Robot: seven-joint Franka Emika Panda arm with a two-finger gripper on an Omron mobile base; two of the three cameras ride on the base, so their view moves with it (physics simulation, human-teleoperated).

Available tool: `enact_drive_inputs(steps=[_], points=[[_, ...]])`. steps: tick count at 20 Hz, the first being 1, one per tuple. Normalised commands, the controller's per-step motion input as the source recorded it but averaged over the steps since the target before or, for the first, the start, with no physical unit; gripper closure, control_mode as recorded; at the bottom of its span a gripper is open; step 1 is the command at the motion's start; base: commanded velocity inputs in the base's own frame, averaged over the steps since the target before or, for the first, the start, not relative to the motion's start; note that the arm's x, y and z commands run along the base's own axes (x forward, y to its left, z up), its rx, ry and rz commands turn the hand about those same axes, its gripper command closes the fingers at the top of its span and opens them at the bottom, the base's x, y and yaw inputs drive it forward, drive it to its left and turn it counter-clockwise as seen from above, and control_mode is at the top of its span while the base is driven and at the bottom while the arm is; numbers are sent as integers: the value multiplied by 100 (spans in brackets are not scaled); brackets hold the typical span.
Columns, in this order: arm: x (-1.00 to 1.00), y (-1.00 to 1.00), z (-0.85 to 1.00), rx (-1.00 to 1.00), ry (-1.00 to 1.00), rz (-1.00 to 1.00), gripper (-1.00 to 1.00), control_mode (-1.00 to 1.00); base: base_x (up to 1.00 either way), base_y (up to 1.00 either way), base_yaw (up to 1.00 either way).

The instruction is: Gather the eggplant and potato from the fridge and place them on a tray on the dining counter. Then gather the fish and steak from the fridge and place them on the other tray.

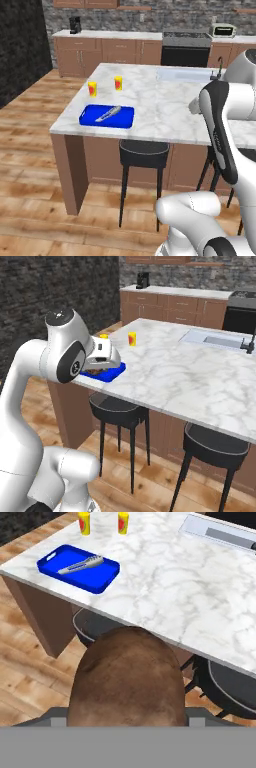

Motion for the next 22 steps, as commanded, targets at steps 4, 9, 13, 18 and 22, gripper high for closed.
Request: enact_drive_inputs(steps=[4, 9, 13, 18, 22], points=[[0, 0, 0, 0, 0, 0, 100, 100, 29, 100, -31], [0, 0, 0, 0, 0, 0, 100, 100, 26, 100, -31], [0, 0, 0, 0, 0, 0, 100, 100, 29, 100, -37], [0, 0, 0, 0, 0, 0, 100, 100, 66, 98, -36], [0, 0, 0, 0, 0, 0, 100, 100, 99, 38, -27]])
